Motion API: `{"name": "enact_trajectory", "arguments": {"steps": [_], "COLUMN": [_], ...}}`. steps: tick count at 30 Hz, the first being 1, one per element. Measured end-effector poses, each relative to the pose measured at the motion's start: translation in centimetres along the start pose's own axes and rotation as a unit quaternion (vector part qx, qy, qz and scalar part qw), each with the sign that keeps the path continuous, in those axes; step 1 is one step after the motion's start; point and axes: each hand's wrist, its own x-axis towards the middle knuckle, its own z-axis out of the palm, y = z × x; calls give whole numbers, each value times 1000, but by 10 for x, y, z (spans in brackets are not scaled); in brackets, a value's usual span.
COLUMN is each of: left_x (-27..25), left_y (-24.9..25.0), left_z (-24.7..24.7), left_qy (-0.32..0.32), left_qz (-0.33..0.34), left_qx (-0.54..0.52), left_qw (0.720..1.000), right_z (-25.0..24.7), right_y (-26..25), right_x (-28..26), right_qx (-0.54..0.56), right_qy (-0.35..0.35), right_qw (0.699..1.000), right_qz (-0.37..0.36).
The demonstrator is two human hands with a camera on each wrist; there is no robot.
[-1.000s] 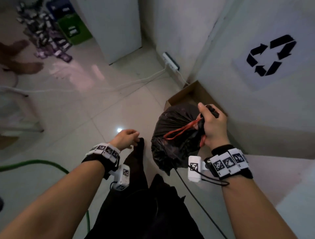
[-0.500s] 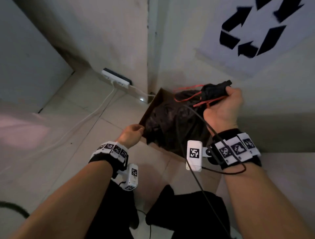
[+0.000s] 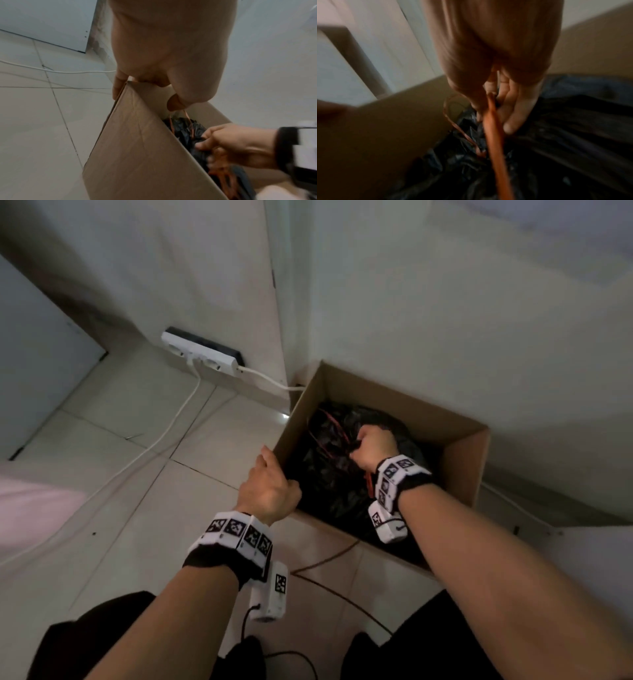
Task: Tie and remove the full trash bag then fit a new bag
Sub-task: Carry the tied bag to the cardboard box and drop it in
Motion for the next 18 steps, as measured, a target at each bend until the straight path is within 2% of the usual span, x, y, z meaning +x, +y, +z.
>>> {"name": "enact_trajectory", "arguments": {"steps": [2,6,8,9,12,18], "left_x": [-2,0,-10,-19,-72,-229], "left_y": [-2,-3,-6,-8,-14,-23], "left_z": [3,-5,-16,-23,-48,-115], "left_qy": [-3,-34,-63,-71,-86,-141], "left_qz": [2,2,3,4,0,-83], "left_qx": [5,-3,-7,-12,-8,-112], "left_qw": [1000,999,998,997,996,980], "right_z": [20,27,7,-6,-52,-147], "right_y": [-6,-18,-22,-21,-6,-7], "right_x": [14,24,6,-6,-58,-227], "right_qx": [-10,115,144,144,140,237], "right_qy": [-43,-140,-143,-124,-65,-76], "right_qw": [998,980,975,979,986,962], "right_qz": [33,85,85,78,65,108]}}
